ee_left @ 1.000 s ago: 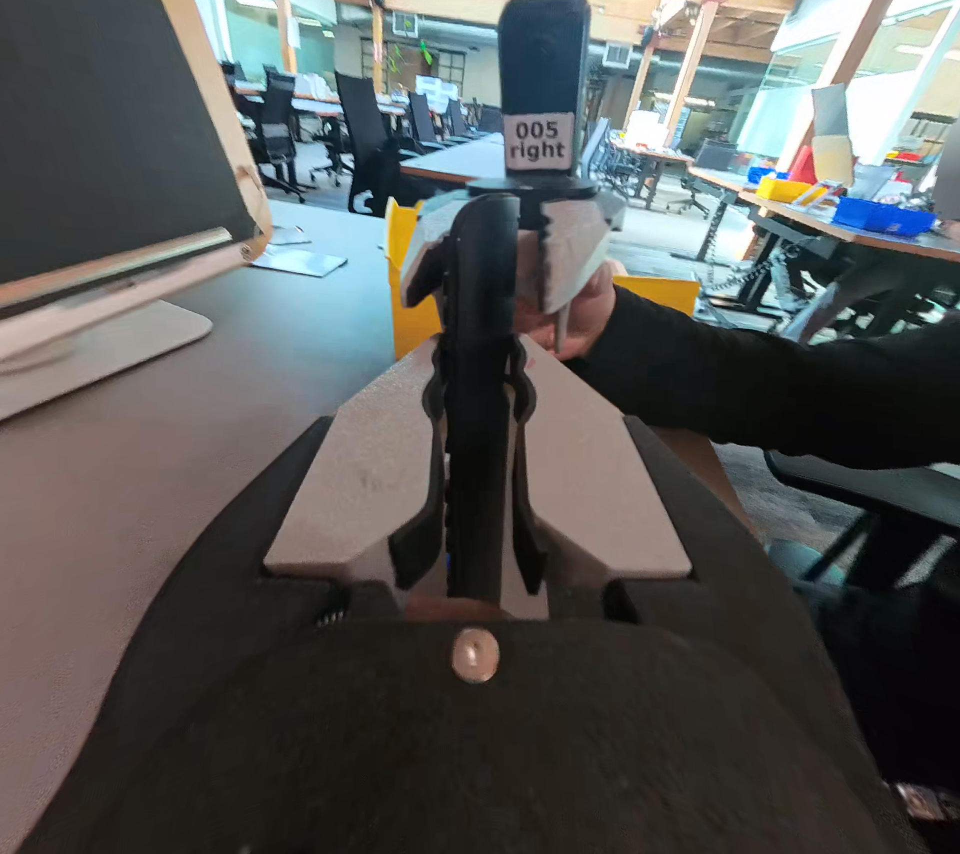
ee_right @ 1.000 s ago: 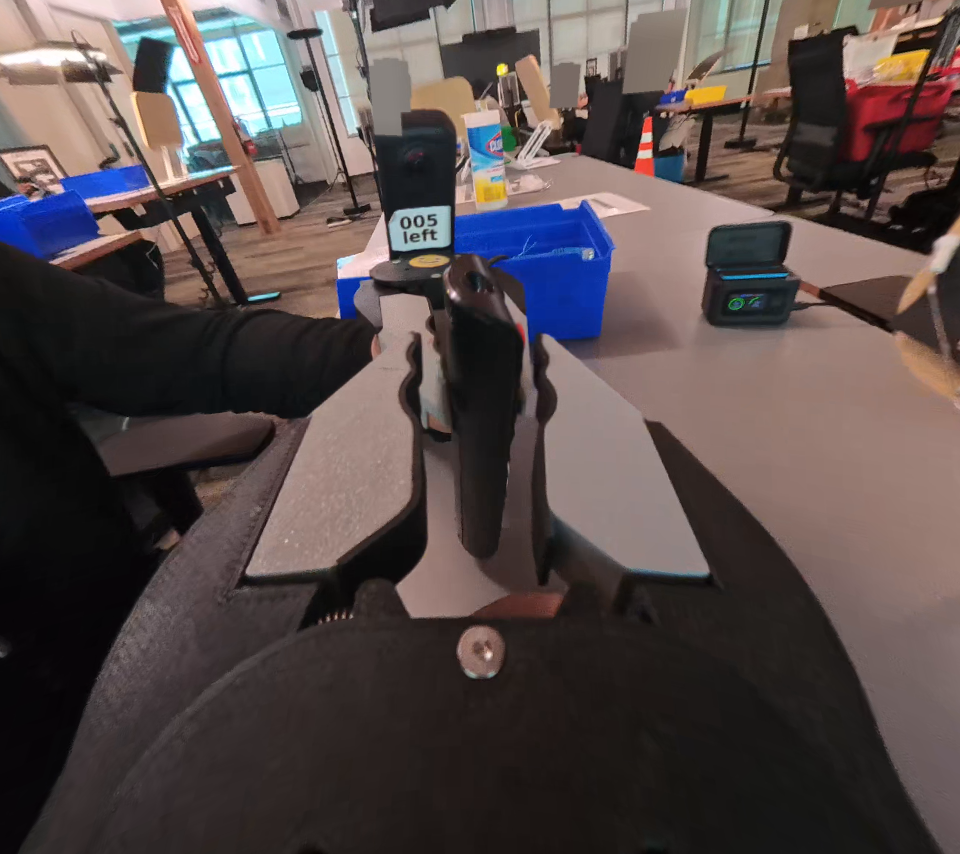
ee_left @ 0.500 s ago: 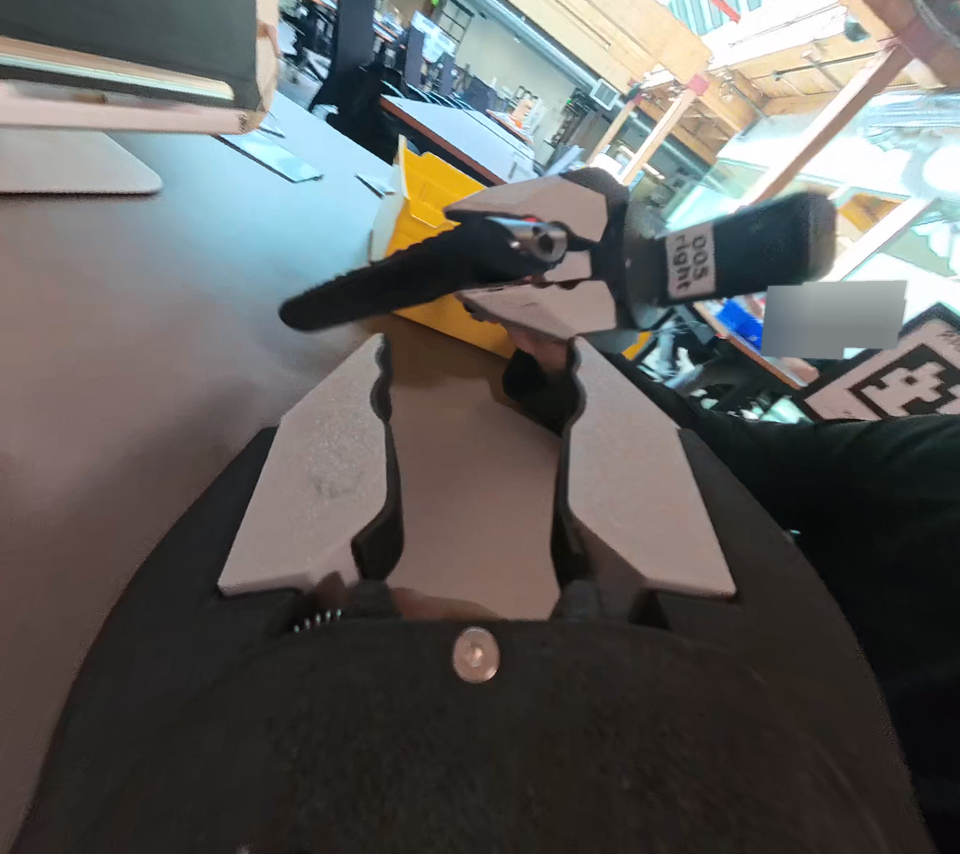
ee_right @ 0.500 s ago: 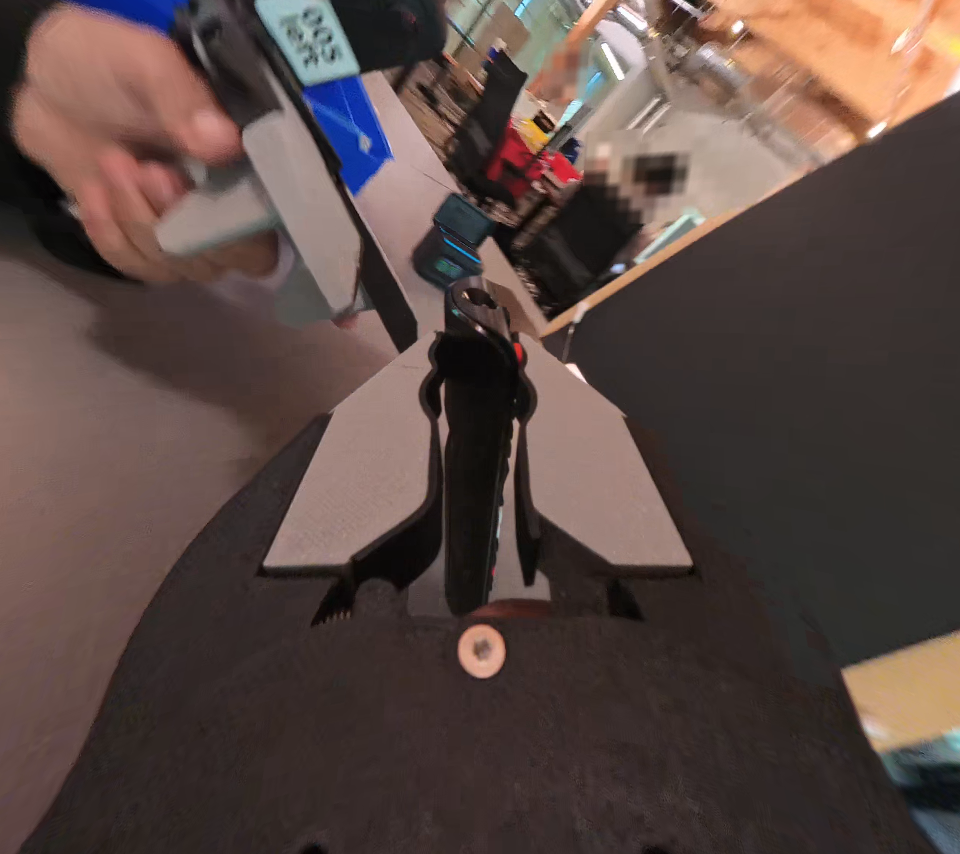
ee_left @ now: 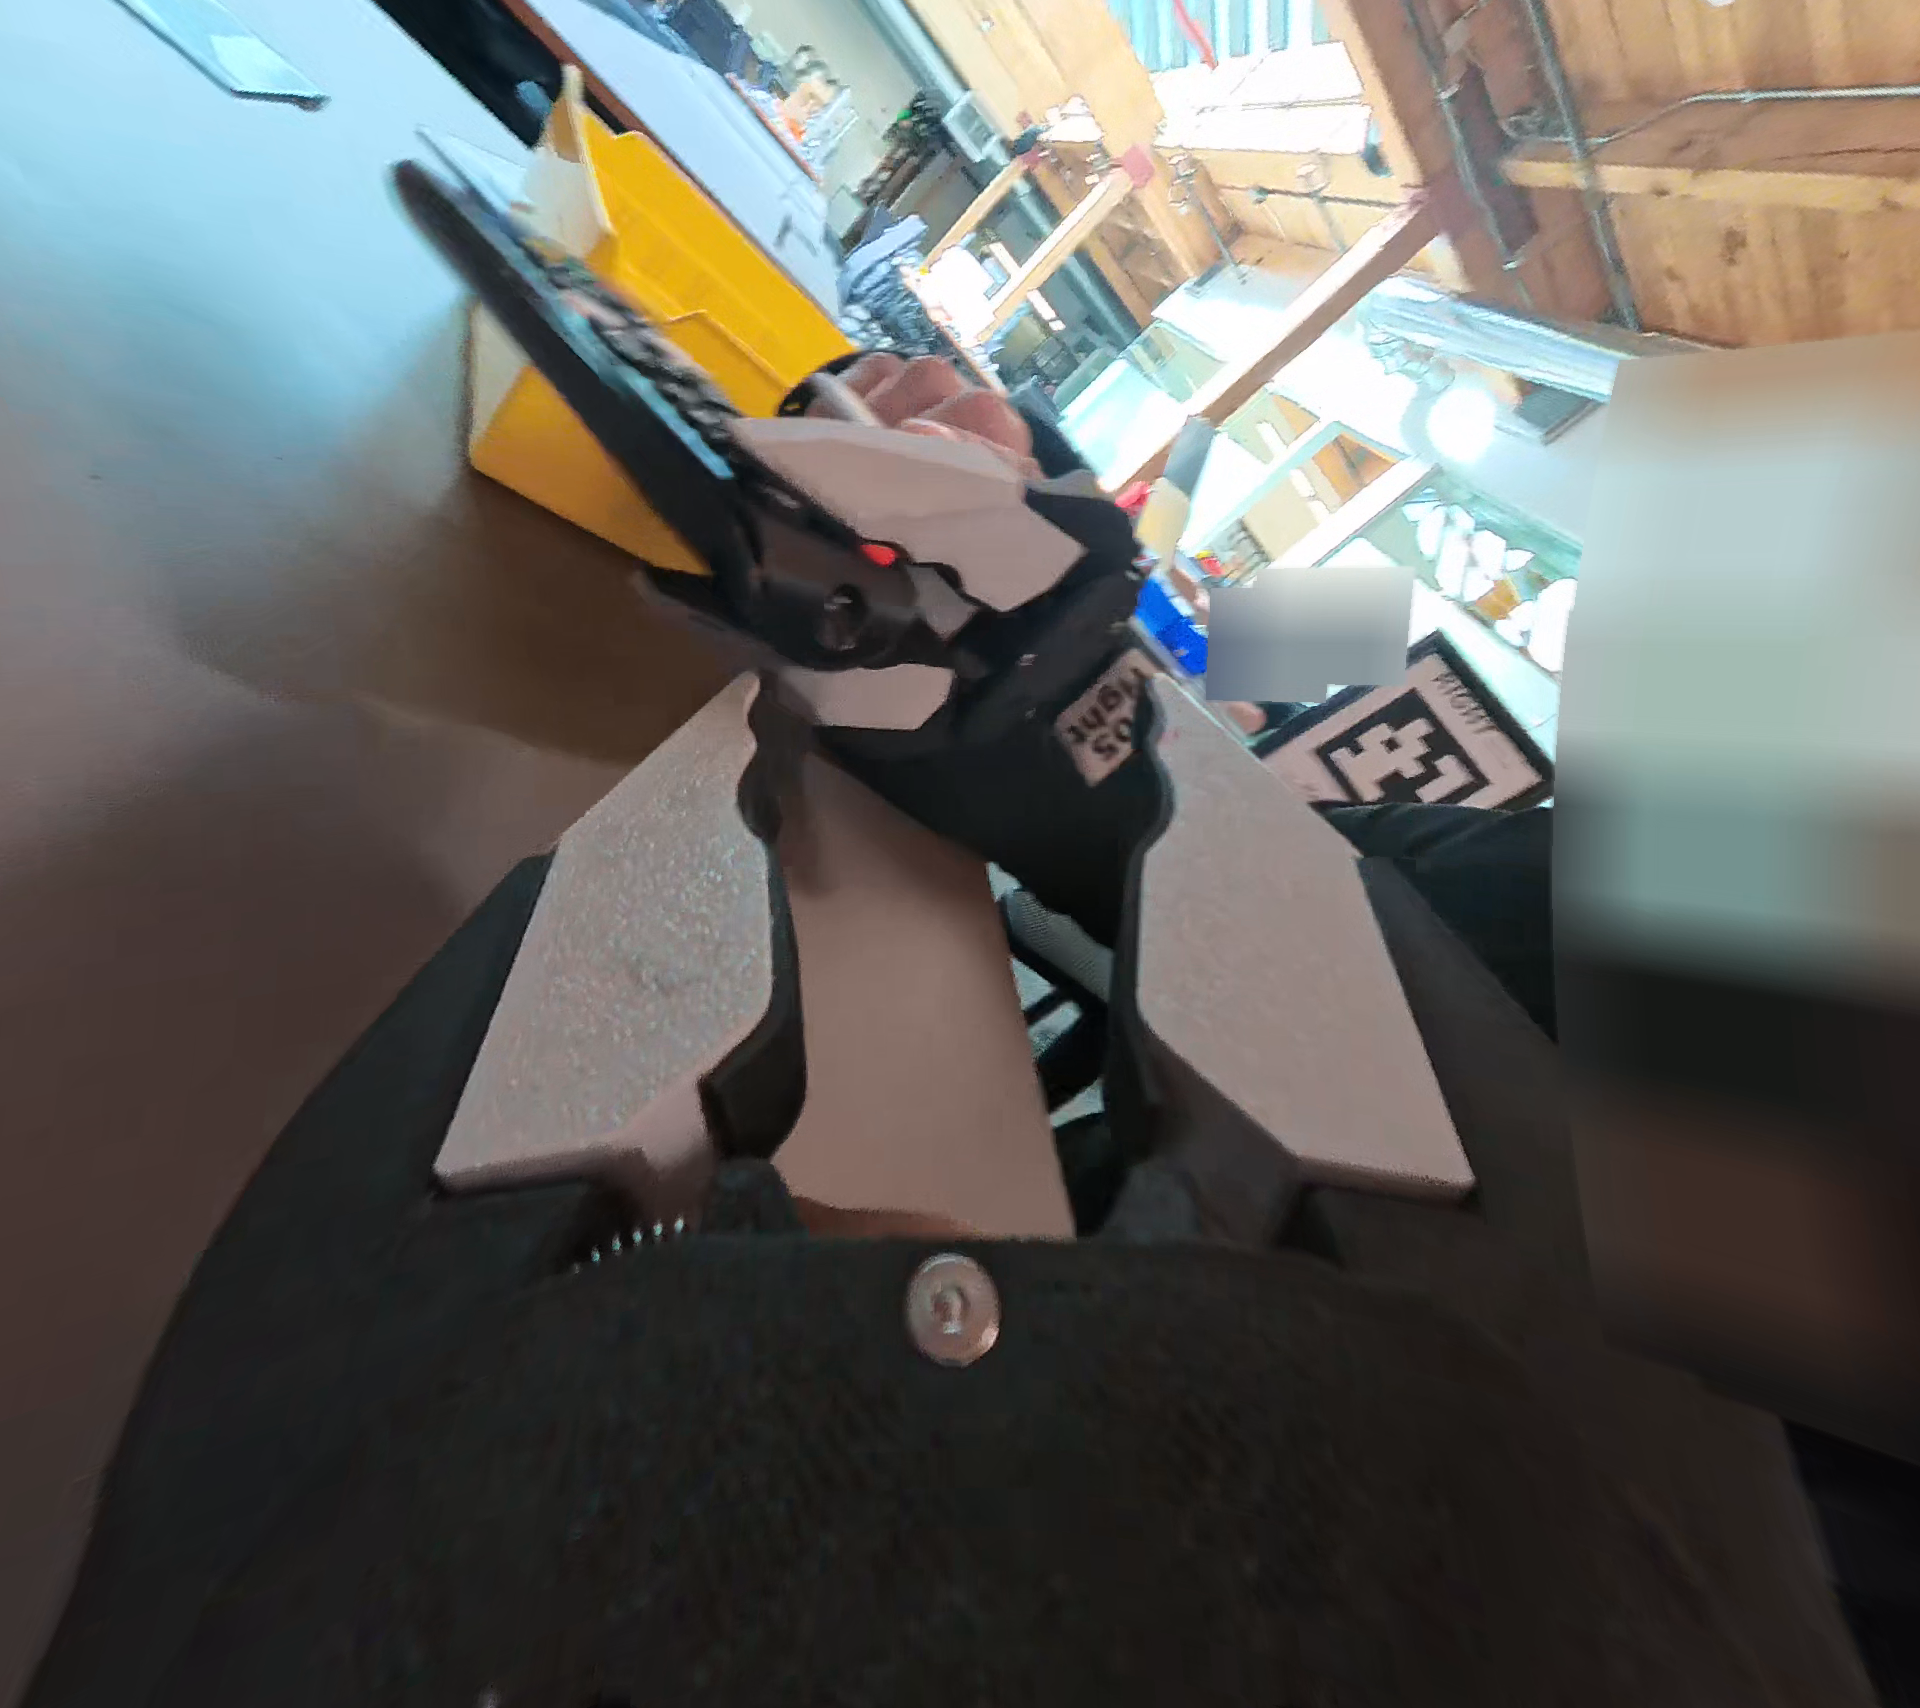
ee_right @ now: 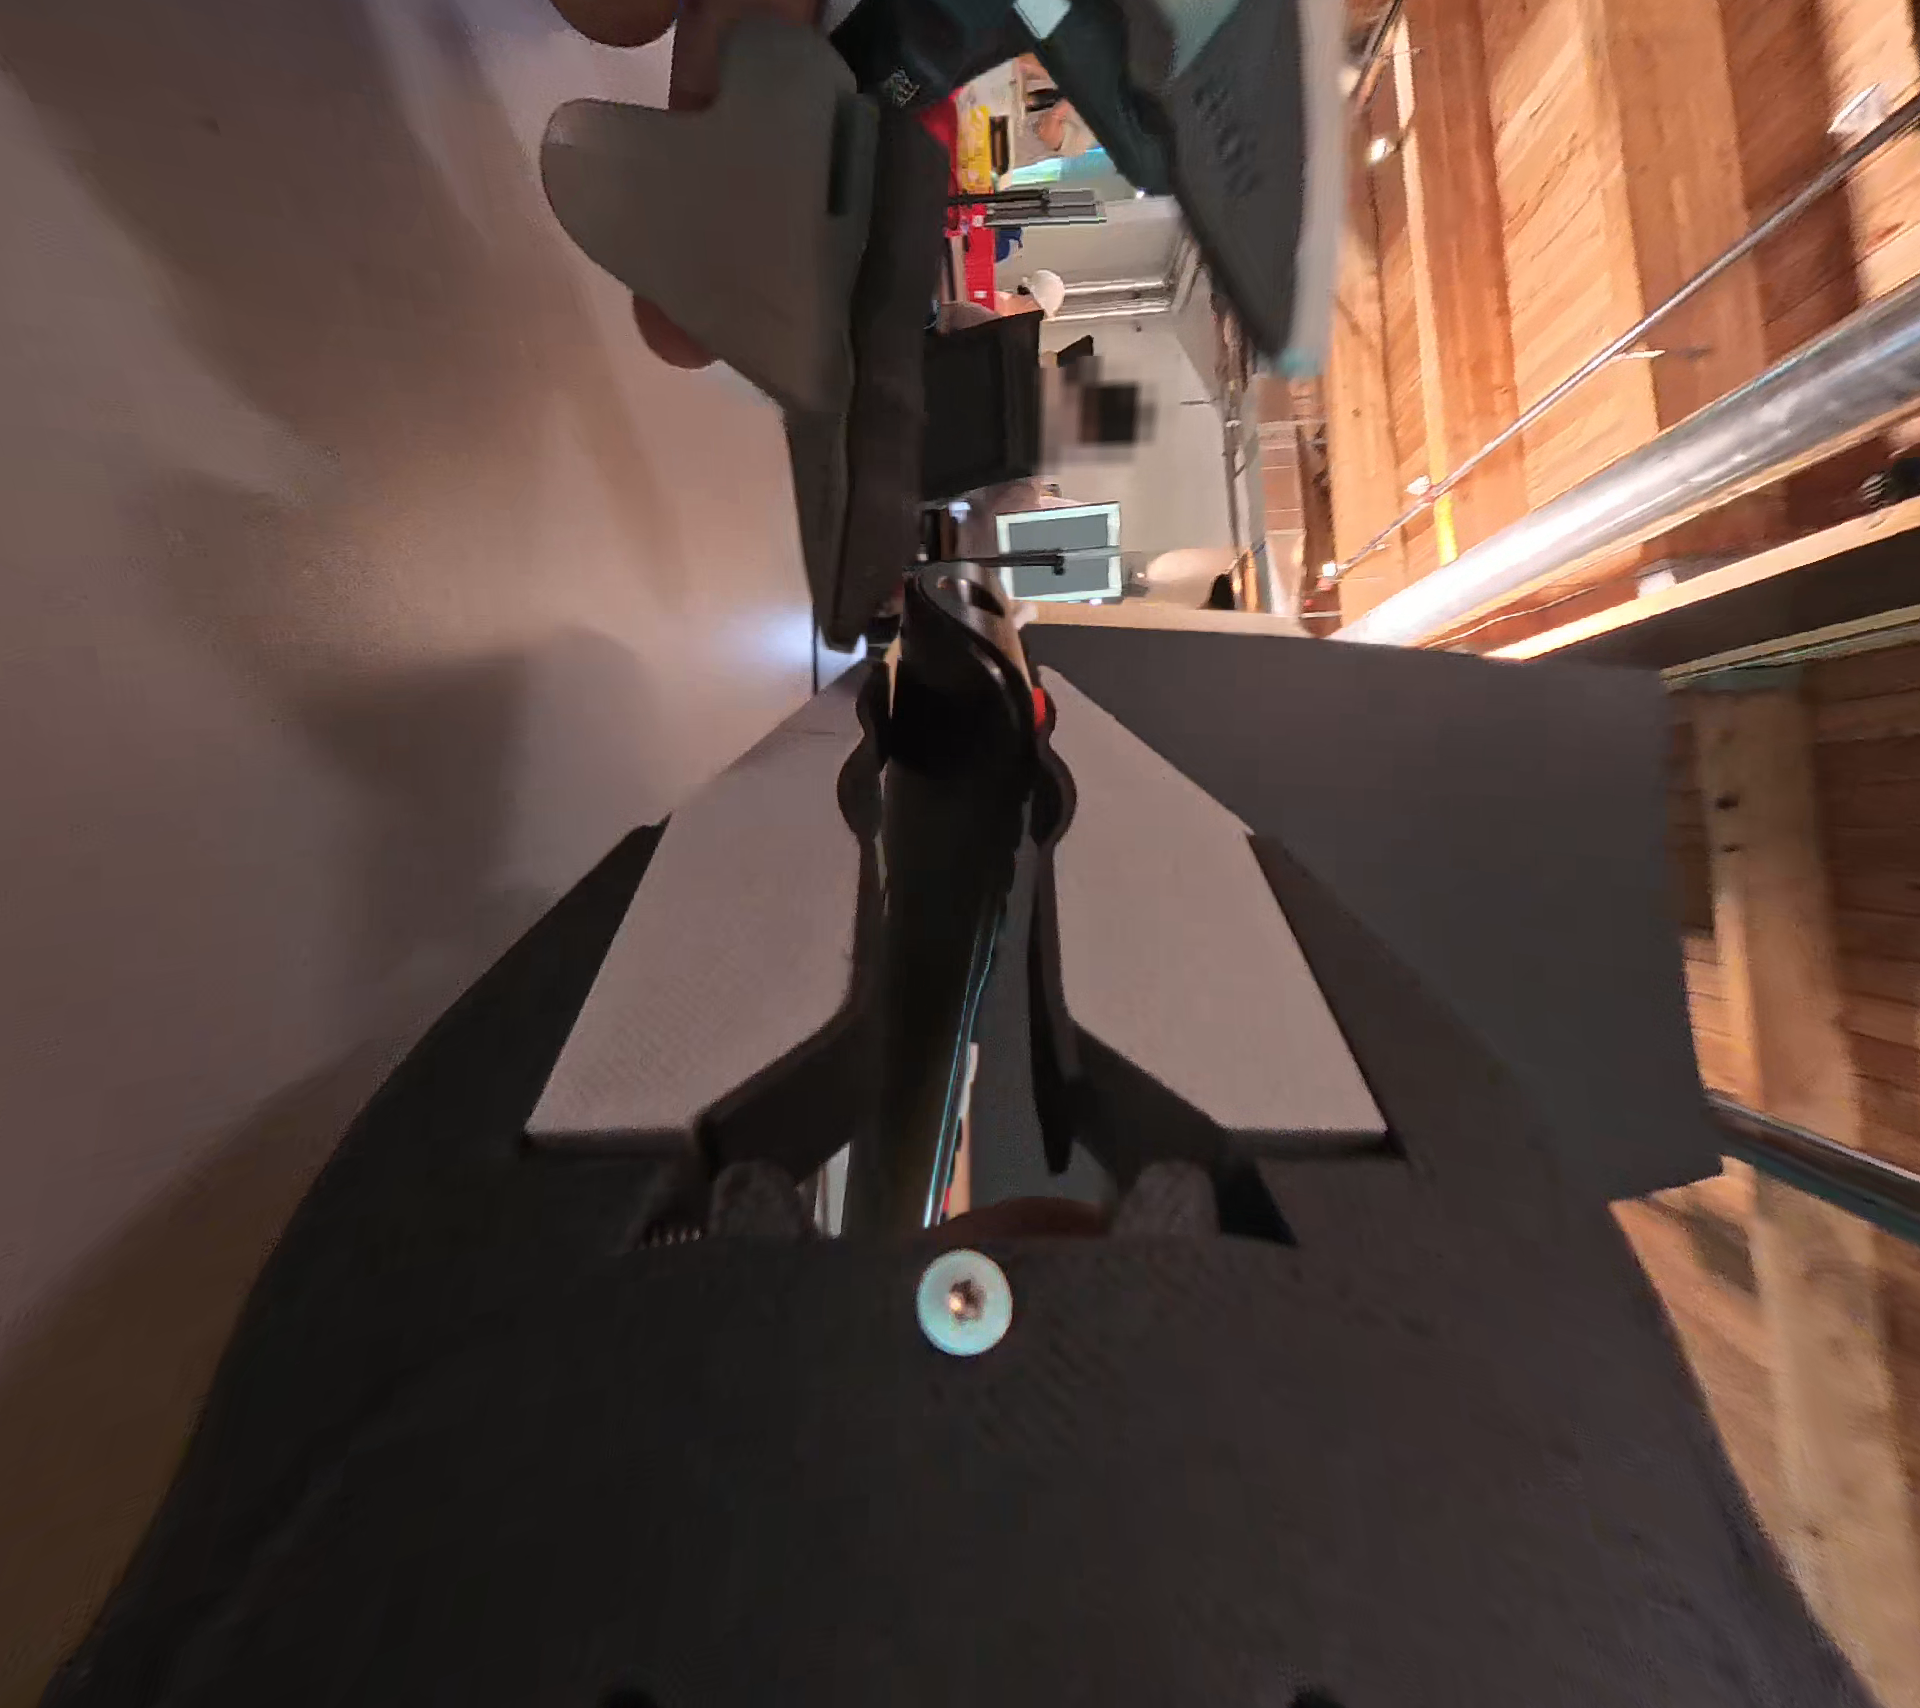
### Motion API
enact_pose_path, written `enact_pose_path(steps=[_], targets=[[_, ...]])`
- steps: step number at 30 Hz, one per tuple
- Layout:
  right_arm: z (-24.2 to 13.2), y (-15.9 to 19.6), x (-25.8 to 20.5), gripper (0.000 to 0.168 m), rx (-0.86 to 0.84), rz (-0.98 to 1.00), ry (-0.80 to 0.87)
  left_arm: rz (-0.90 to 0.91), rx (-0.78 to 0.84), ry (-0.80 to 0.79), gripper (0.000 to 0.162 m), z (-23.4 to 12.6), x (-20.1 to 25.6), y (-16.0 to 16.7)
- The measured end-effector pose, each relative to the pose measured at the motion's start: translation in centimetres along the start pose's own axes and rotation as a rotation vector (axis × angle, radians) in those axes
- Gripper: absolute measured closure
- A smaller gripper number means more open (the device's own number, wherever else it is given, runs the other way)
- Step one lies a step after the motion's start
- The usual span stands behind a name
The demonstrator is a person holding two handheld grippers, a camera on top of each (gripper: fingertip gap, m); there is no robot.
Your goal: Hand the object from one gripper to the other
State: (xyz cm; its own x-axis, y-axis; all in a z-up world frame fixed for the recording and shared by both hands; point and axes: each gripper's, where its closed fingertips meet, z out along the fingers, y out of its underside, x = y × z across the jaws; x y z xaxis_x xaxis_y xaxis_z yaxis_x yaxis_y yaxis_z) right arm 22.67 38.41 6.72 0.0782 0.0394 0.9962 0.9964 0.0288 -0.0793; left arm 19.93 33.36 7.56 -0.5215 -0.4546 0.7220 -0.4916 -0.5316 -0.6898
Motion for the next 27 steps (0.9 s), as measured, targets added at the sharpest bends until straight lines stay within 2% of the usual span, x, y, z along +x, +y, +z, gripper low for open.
enact_pose_path(steps=[1, 4, 6, 8, 10, 12, 14, 16, 18, 19, 20, 22, 25, 27], targets=[[-0.1, -0.2, 0.2, 0.146, 0.001, -0.021, 0.021, 0.015, -0.004, -0.03, 0.094, -0.2, -0.5, 0.0], [-1.0, -1.4, 2.0, 0.146, 0.063, 0.053, 0.096, 0.0, 0.041, -0.016, 0.093, -0.9, -0.6, -0.9], [-2.1, -2.5, 3.7, 0.146, 0.193, 0.308, 0.089, 0.005, 0.081, -0.007, 0.095, -1.4, -0.6, -1.6], [-3.3, -3.3, 5.1, 0.146, 0.329, 0.564, 0.02, 0.117, 0.087, -0.118, 0.103, -1.8, -1.7, -2.2], [-4.3, -3.6, 6.5, 0.146, 0.433, 0.687, 0.009, 0.301, 0.04, -0.298, 0.101, -2.1, -3.1, -2.0], [-5.0, -3.9, 7.0, 0.146, 0.493, 0.736, -0.004, 0.425, -0.024, -0.417, 0.09, -1.9, -3.9, -1.4], [-5.5, -4.9, 6.9, 0.146, 0.579, 0.816, -0.085, 0.405, -0.073, -0.394, 0.08, -0.8, -3.6, -0.4], [-6.0, -6.1, 6.6, 0.146, 0.662, 0.885, -0.168, 0.433, -0.067, -0.367, 0.091, 0.2, -3.1, -0.2], [-6.3, -7.0, 6.2, 0.146, 0.717, 0.924, -0.226, 0.601, -0.086, -0.439, 0.089, 0.5, -3.3, -0.2], [-6.2, -7.3, 5.9, 0.146, 0.718, 0.93, -0.247, 0.684, -0.108, -0.461, 0.093, 0.6, -3.2, 0.0], [-6.0, -7.4, 5.5, 0.146, 0.71, 0.928, -0.26, 0.759, -0.139, -0.448, 0.107, 1.0, -2.7, 0.6], [-5.8, -7.6, 5.3, 0.146, 0.715, 0.945, -0.269, 0.855, -0.159, -0.45, 0.12, 1.5, -2.3, 1.2], [-5.9, -7.6, 5.8, 0.146, 0.76, 1.013, -0.275, 0.808, -0.137, -0.393, 0.122, 2.3, -1.8, 1.5], [-6.2, -7.6, 6.1, 0.146, 0.794, 1.056, -0.286, 0.747, -0.124, -0.335, 0.111, 2.7, -1.4, 1.8]])
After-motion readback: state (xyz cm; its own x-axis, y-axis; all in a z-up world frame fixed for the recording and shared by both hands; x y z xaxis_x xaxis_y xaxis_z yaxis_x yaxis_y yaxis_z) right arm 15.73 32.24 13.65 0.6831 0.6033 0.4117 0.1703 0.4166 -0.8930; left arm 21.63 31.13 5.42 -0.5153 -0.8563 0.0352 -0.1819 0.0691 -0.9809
